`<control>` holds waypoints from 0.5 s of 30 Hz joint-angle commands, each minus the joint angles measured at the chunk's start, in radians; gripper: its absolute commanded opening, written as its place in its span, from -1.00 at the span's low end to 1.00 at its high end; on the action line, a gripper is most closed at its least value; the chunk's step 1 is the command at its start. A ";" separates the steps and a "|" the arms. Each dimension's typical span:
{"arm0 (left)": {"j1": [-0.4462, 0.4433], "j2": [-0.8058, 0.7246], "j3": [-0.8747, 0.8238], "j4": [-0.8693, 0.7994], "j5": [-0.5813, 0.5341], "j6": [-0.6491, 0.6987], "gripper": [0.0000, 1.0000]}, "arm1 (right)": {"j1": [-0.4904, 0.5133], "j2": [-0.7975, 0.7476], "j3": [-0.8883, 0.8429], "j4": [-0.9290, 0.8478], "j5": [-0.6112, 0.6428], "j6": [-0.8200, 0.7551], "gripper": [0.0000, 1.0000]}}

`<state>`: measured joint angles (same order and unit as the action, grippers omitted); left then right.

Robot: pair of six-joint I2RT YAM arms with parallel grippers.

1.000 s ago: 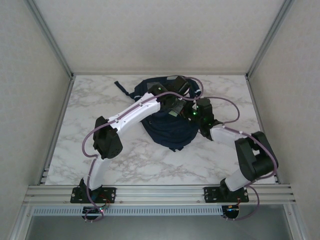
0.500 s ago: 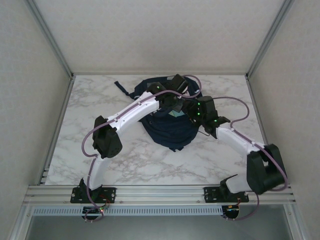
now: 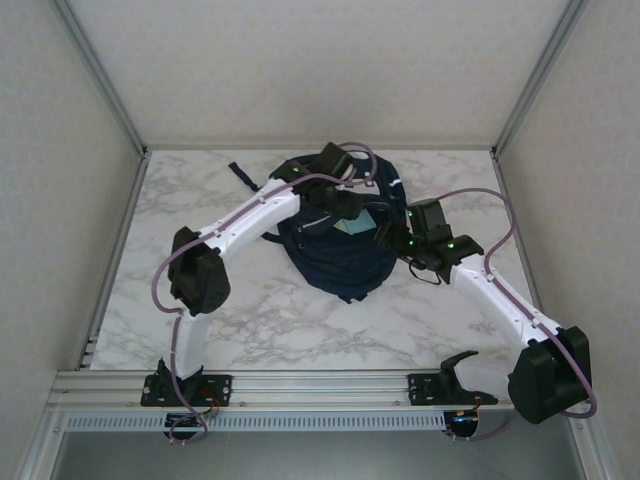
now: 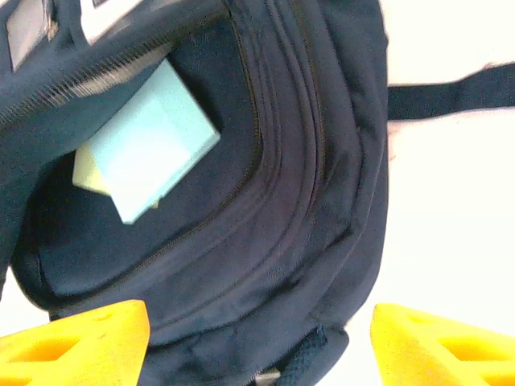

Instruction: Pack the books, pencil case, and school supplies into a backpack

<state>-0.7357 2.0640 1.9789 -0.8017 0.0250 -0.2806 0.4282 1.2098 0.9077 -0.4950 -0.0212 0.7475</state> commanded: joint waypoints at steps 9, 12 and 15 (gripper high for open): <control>0.280 -0.151 -0.357 0.246 0.134 -0.253 0.53 | 0.213 0.163 0.192 -0.029 -0.012 -0.053 0.40; 0.318 -0.161 -0.420 0.290 0.176 -0.276 0.58 | 0.229 0.201 0.217 -0.059 0.020 -0.049 0.40; 0.335 -0.158 -0.446 0.312 0.187 -0.279 0.59 | 0.228 0.206 0.196 -0.053 0.039 -0.033 0.40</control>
<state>-0.3969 1.9392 1.5532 -0.5480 0.1562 -0.5217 0.6537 1.4071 1.0958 -0.5209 -0.0288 0.7174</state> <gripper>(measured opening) 0.794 0.703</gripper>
